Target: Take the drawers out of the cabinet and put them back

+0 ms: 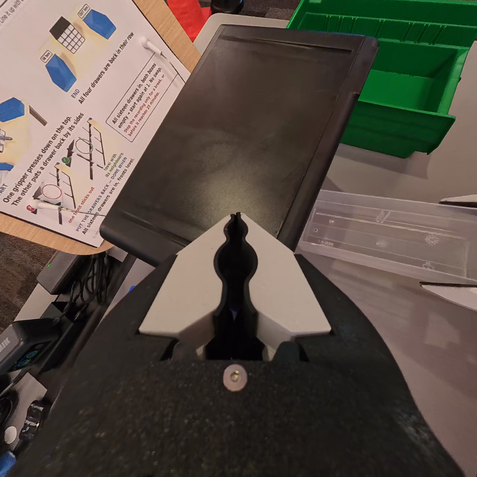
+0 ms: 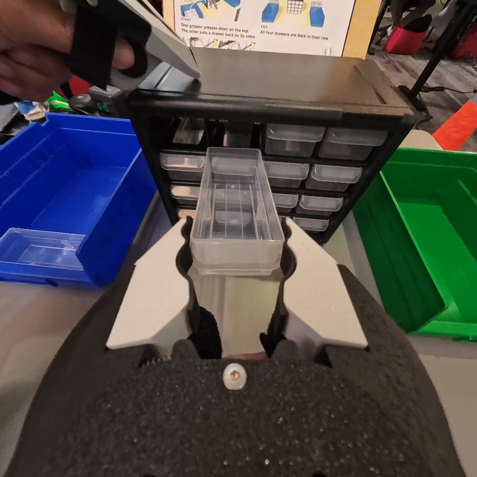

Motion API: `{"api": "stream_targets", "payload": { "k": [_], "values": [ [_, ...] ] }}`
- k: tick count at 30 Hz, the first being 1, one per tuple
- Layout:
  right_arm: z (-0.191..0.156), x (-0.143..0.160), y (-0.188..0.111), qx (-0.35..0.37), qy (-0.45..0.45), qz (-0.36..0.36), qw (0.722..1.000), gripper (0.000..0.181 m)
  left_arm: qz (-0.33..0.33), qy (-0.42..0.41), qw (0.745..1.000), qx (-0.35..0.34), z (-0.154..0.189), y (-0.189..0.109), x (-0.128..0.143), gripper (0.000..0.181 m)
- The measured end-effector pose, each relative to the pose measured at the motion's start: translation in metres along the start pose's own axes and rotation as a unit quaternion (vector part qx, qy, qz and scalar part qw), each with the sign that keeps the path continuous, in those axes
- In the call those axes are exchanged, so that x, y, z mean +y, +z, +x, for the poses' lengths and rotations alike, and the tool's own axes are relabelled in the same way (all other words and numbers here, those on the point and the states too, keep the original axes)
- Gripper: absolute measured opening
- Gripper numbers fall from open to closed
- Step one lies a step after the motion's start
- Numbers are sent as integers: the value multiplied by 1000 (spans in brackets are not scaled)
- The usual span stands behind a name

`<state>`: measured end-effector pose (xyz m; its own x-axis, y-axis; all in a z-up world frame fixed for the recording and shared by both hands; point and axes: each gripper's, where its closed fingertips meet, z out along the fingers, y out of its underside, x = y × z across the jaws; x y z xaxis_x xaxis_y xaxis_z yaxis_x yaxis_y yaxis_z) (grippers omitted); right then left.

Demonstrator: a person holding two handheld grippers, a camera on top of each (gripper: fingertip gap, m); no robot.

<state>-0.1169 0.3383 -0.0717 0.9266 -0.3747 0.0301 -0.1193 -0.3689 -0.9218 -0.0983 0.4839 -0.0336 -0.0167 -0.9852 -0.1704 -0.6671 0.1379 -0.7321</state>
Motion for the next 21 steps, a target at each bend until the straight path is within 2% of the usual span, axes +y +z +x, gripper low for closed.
{"api": "stream_targets", "payload": {
  "k": [17,21],
  "values": [
    [4,-46,-7,-1,20,74,997,67,5,-2,1000,4,0,0,0,0],
    [-1,-48,-4,1,13,88,996,67,6,-2,1000,7,1,0,0,0]
  ]
}}
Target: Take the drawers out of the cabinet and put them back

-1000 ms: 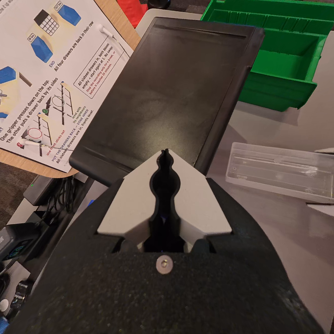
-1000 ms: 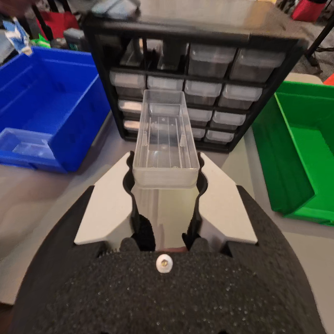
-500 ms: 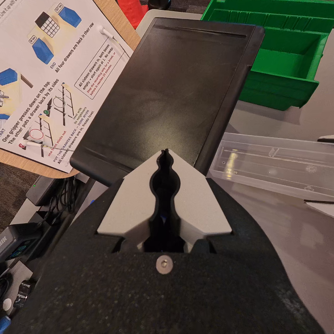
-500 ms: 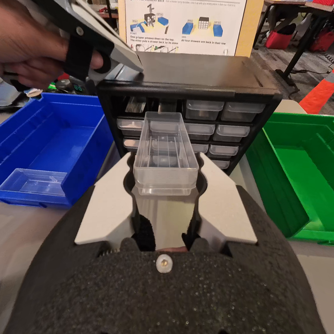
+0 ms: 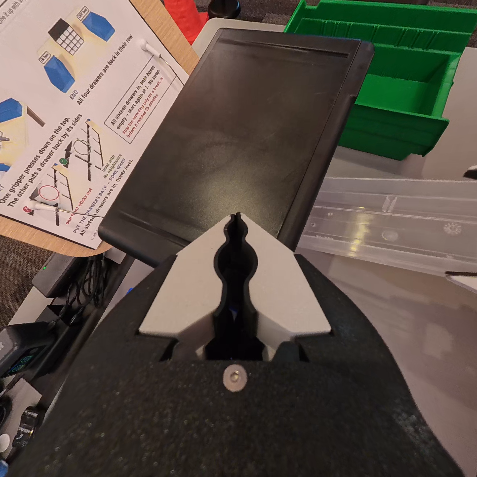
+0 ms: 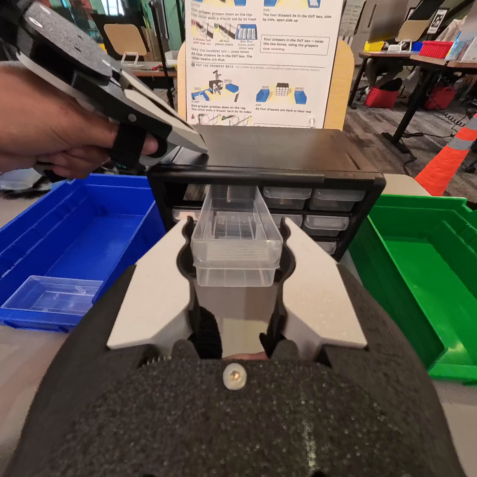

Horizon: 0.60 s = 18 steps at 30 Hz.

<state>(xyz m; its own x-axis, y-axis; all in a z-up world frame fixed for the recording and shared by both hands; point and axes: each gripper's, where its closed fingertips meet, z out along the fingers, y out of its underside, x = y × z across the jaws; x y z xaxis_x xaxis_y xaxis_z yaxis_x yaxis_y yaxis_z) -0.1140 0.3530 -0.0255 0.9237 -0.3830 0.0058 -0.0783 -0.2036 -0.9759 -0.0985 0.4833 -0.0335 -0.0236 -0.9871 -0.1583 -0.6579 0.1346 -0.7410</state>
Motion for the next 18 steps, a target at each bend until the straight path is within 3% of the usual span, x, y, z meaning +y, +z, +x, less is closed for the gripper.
{"api": "stream_targets", "payload": {
  "k": [7,12,18],
  "values": [
    [1,9,5,14,4,34,999,67,0,2,1000,-2,0,0,0,0],
    [2,-2,3,20,7,70,997,66,0,2,1000,0,0,0,0,0],
    [0,5,-2,12,-2,54,998,66,1,2,1000,0,0,0,0,0]
  ]
}}
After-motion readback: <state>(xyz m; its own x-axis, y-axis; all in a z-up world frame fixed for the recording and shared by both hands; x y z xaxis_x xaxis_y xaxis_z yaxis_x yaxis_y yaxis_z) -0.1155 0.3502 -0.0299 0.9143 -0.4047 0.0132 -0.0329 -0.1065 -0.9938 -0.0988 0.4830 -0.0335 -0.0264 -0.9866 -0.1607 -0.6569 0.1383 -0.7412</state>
